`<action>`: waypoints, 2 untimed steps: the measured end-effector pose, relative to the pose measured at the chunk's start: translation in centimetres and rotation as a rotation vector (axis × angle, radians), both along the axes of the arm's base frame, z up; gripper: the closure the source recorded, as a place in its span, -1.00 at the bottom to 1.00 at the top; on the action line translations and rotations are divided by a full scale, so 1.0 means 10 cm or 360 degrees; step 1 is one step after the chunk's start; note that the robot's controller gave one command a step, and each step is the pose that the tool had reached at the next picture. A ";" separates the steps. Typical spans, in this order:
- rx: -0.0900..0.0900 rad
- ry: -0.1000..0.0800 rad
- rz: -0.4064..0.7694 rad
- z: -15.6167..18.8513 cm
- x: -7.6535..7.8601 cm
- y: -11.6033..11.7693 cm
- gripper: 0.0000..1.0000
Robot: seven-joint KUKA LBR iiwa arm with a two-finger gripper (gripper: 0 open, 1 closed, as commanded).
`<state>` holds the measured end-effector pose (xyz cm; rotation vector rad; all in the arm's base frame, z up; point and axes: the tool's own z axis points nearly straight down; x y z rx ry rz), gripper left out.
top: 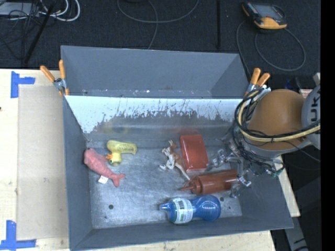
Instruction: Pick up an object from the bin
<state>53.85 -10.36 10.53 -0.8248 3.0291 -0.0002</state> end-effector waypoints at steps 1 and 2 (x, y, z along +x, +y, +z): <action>0.0000 0.0007 0.0258 -0.34 0.10 -0.01 -1.00; 0.0015 -0.0003 0.0265 -0.31 0.22 -0.19 1.00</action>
Offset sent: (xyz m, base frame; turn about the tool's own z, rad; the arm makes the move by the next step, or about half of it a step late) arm 0.0193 -0.0252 -0.0353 -0.1696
